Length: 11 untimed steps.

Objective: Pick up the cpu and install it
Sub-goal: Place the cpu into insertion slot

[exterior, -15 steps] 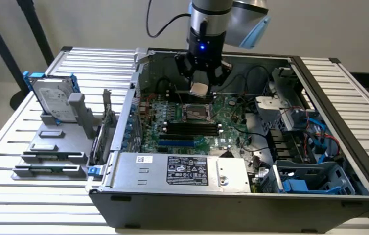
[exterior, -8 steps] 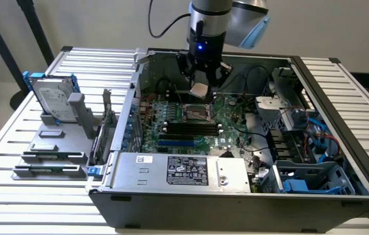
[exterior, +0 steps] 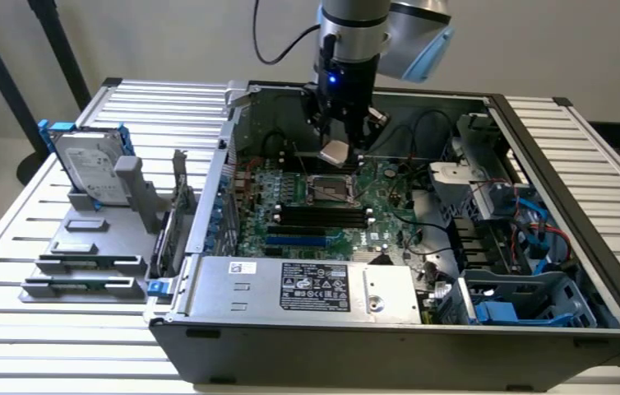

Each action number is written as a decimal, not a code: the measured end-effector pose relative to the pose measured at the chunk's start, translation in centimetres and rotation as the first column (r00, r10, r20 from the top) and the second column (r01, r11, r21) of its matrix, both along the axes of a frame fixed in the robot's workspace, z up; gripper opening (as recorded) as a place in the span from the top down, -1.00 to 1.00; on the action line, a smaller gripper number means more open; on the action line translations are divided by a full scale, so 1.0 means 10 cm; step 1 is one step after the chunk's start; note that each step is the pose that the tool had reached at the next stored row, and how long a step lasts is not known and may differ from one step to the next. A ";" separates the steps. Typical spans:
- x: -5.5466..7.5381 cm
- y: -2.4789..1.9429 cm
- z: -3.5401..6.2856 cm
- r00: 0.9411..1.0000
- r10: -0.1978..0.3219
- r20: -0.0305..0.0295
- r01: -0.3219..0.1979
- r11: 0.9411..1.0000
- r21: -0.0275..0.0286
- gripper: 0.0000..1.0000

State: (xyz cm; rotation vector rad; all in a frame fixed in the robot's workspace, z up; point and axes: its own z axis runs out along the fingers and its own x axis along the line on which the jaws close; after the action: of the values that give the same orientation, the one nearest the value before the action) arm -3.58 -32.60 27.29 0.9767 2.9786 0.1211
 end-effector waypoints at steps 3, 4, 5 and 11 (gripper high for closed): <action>0.00 0.000 -0.006 0.998 -0.055 0.000 0.055 0.998 0.000 -0.09; 0.00 0.000 -0.008 0.997 -0.073 0.000 0.073 0.997 0.000 -0.09; 0.00 0.000 -0.010 0.996 -0.091 0.000 0.091 0.996 0.000 -0.09; 0.00 0.000 -0.028 0.980 -0.199 0.000 0.199 0.980 0.000 -0.09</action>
State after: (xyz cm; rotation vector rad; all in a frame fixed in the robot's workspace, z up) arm -3.58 -32.60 27.01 1.2668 2.8588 0.1195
